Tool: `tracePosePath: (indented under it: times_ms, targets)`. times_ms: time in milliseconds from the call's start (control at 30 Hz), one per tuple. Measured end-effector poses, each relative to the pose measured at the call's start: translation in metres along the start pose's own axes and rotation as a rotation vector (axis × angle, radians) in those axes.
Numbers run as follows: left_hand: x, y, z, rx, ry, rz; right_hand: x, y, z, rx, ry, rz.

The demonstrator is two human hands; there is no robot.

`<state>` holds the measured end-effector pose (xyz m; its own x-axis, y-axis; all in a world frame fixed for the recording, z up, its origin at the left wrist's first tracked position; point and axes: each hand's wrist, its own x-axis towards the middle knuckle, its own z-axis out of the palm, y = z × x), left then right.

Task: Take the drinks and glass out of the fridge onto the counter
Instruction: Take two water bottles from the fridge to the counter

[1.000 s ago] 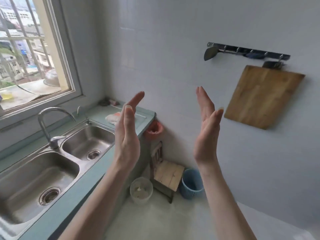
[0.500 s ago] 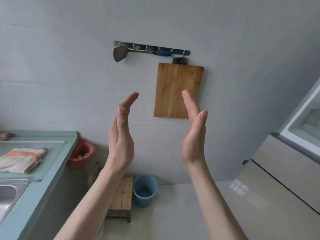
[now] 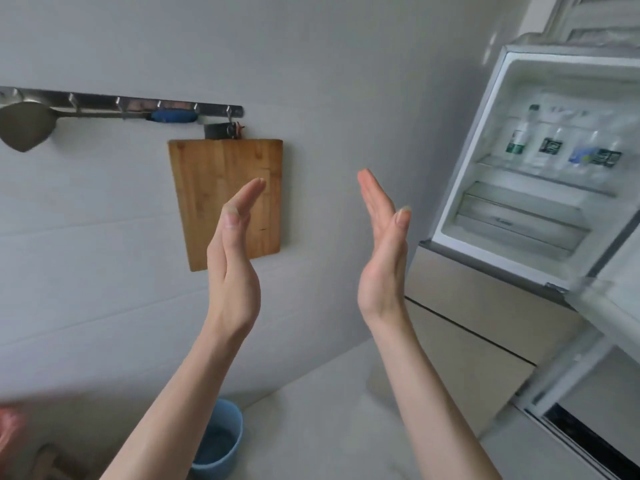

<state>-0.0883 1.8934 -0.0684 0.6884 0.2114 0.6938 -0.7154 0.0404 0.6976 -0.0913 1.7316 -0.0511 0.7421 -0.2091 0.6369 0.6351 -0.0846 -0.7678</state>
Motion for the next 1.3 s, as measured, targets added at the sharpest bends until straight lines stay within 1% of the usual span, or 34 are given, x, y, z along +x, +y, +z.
tracePosePath:
  times_ms: [100,200,400,700,933,1067,1300]
  targets:
    - [0.006,-0.020,0.035,-0.062,-0.055,-0.031,0.015,0.011,-0.025,-0.050,0.054,-0.015]
    - [0.009,-0.037,0.075,-0.096,-0.146,-0.062,0.029,0.020,-0.053,-0.107,0.131,-0.040]
    - [0.012,-0.073,0.163,-0.140,-0.274,-0.069,0.055,0.044,-0.128,-0.164,0.261,-0.031]
    - [0.048,-0.116,0.297,-0.266,-0.295,-0.045,0.120,0.072,-0.245,-0.225,0.378,-0.054]
    - [0.069,-0.137,0.386,-0.340,-0.292,-0.042,0.162,0.094,-0.318,-0.298,0.406,-0.059]
    - [0.074,-0.145,0.428,-0.405,-0.286,-0.122,0.182,0.103,-0.352,-0.282,0.457,-0.059]
    - [0.086,-0.172,0.491,-0.454,-0.311,-0.129,0.215,0.125,-0.395,-0.321,0.510,-0.096]
